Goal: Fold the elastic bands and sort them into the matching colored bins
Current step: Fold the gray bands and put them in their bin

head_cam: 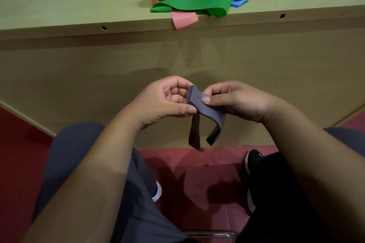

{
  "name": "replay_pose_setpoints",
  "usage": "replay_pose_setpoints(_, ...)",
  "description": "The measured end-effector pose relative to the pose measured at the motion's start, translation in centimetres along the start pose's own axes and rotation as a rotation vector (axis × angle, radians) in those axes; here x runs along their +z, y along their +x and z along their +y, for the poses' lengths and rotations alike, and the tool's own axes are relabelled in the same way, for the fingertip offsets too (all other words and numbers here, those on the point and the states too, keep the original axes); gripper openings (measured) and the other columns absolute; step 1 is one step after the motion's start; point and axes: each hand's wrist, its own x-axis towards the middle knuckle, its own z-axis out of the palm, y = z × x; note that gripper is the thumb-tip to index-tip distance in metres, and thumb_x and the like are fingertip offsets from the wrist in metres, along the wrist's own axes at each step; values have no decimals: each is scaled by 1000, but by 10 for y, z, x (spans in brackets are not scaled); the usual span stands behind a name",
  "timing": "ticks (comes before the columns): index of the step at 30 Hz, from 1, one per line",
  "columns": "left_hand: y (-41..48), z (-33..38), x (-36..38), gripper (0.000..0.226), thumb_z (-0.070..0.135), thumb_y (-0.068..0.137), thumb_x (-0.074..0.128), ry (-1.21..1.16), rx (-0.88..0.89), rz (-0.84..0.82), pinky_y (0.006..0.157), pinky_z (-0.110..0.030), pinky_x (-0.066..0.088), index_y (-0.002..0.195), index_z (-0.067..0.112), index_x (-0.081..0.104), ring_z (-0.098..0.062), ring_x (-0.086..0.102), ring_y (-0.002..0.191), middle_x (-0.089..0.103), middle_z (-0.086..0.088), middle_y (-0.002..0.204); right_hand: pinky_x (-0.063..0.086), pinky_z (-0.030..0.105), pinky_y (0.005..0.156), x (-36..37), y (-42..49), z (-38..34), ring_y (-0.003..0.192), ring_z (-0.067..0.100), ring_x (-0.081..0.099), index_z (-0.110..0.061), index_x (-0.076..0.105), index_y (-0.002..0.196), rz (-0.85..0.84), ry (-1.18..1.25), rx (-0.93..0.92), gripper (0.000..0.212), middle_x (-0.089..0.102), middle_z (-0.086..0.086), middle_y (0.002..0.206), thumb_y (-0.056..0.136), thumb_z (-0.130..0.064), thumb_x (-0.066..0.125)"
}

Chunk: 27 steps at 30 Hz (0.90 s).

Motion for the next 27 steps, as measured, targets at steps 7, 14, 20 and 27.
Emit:
replay_pose_setpoints(7, -1, 0, -2, 56, 0, 69, 85, 14, 11, 2, 83, -33, 64, 120, 5, 64, -24, 70, 94, 71, -11, 112, 48, 34, 83, -1, 2, 2, 94, 27, 61, 0, 72, 113, -7, 32, 7, 32, 70, 17, 102, 90, -23, 73)
replay_pose_setpoints(14, -2, 2, -1, 55, 1, 68, 85, 6, 19, 18, 79, -29, 63, 119, 6, 64, -21, 70, 91, 70, -10, 111, 50, 29, 81, -2, 1, 1, 91, 22, 64, -8, 76, 106, -24, 52, -8, 21, 71, 14, 101, 91, -22, 72)
replay_pose_setpoints(20, -2, 2, -1, 55, 1, 70, 86, 16, 27, 27, 78, -30, 63, 120, 5, 64, -21, 70, 90, 71, -9, 110, 52, 24, 75, -2, 2, 1, 84, 17, 65, -6, 72, 105, -27, 48, -11, 22, 71, 11, 96, 90, -21, 72)
replay_pose_setpoints(27, -1, 1, 2, 55, 2, 72, 84, 37, 19, 33, 78, -28, 62, 123, 5, 64, -16, 71, 92, 69, -10, 112, 49, 29, 75, -2, 2, 3, 85, 20, 63, -5, 73, 107, 11, 13, -6, 27, 71, 12, 96, 89, -25, 74)
